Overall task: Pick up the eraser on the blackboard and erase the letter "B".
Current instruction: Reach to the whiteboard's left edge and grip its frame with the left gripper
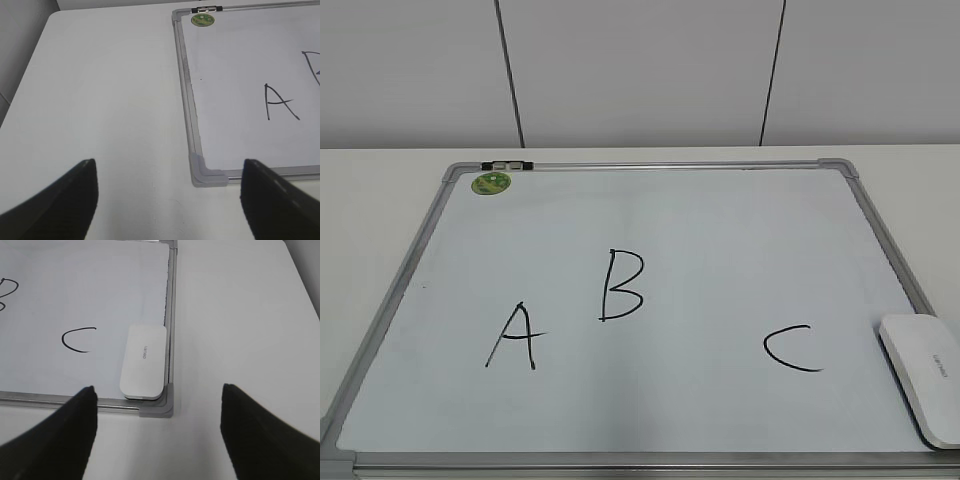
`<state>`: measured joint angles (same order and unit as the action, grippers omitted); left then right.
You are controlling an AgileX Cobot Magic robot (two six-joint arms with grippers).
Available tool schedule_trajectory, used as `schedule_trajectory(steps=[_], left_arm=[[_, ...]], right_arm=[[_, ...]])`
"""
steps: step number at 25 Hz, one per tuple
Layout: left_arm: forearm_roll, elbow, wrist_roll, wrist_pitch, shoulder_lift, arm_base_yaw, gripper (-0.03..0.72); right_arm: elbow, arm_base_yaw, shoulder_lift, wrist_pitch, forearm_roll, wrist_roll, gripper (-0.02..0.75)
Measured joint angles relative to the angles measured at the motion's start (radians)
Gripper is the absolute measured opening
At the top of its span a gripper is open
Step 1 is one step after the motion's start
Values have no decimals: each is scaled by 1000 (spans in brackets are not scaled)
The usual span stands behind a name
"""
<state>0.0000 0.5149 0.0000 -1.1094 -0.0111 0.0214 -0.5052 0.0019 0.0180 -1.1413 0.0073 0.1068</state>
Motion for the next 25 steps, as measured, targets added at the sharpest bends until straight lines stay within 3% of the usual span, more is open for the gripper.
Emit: schedule_trajectory(steps=[17,25], left_arm=[[0,0,0,0,0,0,630],[-57,19,0,16,-70,0,618]], right_arm=[[0,0,0,0,0,0,591],[0,0,0,0,0,0,591]])
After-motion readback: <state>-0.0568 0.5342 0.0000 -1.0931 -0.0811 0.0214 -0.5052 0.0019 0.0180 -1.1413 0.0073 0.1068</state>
